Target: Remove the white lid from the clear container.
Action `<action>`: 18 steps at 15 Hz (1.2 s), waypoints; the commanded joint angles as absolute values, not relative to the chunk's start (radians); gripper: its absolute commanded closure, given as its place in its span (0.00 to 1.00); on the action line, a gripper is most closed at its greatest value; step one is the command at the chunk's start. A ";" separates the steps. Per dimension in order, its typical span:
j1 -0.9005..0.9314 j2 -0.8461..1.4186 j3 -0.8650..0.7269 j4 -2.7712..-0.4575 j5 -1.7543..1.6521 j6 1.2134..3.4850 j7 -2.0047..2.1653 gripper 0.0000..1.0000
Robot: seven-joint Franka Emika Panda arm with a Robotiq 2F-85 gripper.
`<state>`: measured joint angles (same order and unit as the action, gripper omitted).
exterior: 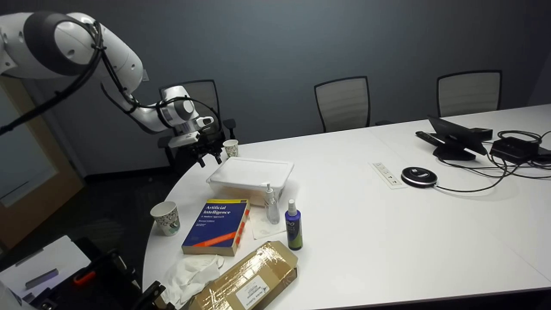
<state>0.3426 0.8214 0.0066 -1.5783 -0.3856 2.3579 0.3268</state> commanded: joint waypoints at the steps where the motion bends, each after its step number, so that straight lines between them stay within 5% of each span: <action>1: 0.374 0.868 -0.032 -1.525 -0.371 2.363 0.359 0.00; 18: 0.390 0.999 -0.119 -1.404 -0.377 2.349 0.416 0.00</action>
